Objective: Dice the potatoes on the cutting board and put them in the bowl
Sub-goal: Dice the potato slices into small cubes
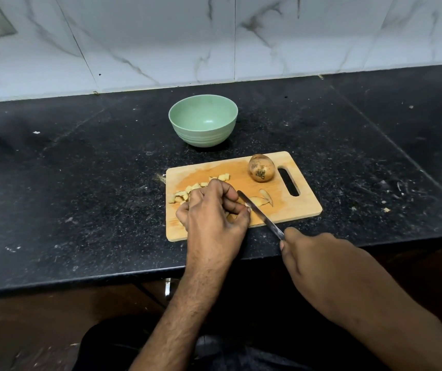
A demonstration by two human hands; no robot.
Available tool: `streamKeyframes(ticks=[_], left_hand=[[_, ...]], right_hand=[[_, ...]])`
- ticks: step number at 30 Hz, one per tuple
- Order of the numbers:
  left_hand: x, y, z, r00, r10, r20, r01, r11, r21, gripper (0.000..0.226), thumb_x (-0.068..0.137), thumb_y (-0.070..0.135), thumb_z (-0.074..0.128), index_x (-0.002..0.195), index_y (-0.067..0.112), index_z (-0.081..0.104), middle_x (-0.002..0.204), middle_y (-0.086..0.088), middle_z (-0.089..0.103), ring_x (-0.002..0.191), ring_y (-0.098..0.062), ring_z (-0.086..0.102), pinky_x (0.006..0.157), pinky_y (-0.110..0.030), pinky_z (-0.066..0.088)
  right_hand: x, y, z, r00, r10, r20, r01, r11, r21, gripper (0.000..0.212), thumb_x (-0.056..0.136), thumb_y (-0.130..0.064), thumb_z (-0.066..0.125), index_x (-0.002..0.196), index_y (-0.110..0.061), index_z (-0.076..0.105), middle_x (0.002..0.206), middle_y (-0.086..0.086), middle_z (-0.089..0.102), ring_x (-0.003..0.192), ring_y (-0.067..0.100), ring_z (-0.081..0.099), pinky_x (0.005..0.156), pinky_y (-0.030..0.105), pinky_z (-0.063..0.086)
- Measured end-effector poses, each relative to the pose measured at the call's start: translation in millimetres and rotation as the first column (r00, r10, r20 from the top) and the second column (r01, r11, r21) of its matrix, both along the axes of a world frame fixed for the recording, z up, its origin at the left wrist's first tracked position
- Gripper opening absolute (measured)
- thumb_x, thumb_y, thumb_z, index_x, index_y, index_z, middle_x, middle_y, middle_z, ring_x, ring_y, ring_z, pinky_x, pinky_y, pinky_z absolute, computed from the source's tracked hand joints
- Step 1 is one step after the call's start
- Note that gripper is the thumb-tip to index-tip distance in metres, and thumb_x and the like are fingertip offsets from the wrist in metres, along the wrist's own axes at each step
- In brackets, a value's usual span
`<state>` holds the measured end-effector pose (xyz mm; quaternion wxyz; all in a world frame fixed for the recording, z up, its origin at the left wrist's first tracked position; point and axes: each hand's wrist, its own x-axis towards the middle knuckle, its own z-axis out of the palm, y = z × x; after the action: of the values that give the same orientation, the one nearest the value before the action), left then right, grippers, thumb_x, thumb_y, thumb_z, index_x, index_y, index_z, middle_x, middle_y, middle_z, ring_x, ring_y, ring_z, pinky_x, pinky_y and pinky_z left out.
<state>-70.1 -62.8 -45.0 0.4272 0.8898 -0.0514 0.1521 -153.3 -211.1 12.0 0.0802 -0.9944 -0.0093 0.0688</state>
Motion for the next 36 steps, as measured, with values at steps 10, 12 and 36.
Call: streamKeyframes(ticks=[10, 12, 36], left_hand=[[0, -1, 0, 1.000, 0.018, 0.000, -0.018, 1.000, -0.008, 0.031, 0.077, 0.026, 0.079, 0.085, 0.033, 0.049, 0.078, 0.019, 0.068, 0.102, 0.004, 0.044, 0.095, -0.033, 0.020], [0, -1, -1, 1.000, 0.013, -0.001, -0.013, 1.000, -0.009, 0.031, 0.077, 0.028, 0.080, 0.086, 0.032, 0.051, 0.078, 0.019, 0.069, 0.100, 0.007, 0.043, 0.096, -0.033, 0.021], [60, 10, 45, 0.873, -0.460, -0.163, 0.467, 0.692, 0.551, 0.041, 0.090, 0.028, 0.072, 0.128, 0.041, 0.061, 0.104, 0.024, 0.064, 0.113, -0.005, 0.038, 0.094, -0.032, 0.018]], right_hand=[[-25, -18, 5, 0.978, -0.024, -0.207, 0.025, 1.000, 0.002, 0.025, 0.105, -0.052, 0.015, 0.094, -0.035, 0.029, 0.080, -0.004, 0.052, 0.066, 0.010, 0.052, 0.064, 0.030, 0.048], [-29, -22, 9, 0.973, -0.036, -0.227, 0.038, 0.999, 0.008, 0.026, 0.104, -0.054, 0.015, 0.095, -0.036, 0.031, 0.082, -0.004, 0.053, 0.070, 0.010, 0.054, 0.072, 0.032, 0.052], [-28, -18, 2, 0.980, -0.187, -0.073, 0.197, 0.967, 0.163, 0.036, 0.104, -0.050, 0.022, 0.078, -0.029, 0.035, 0.074, -0.007, 0.055, 0.062, 0.007, 0.056, 0.069, 0.027, 0.053]])
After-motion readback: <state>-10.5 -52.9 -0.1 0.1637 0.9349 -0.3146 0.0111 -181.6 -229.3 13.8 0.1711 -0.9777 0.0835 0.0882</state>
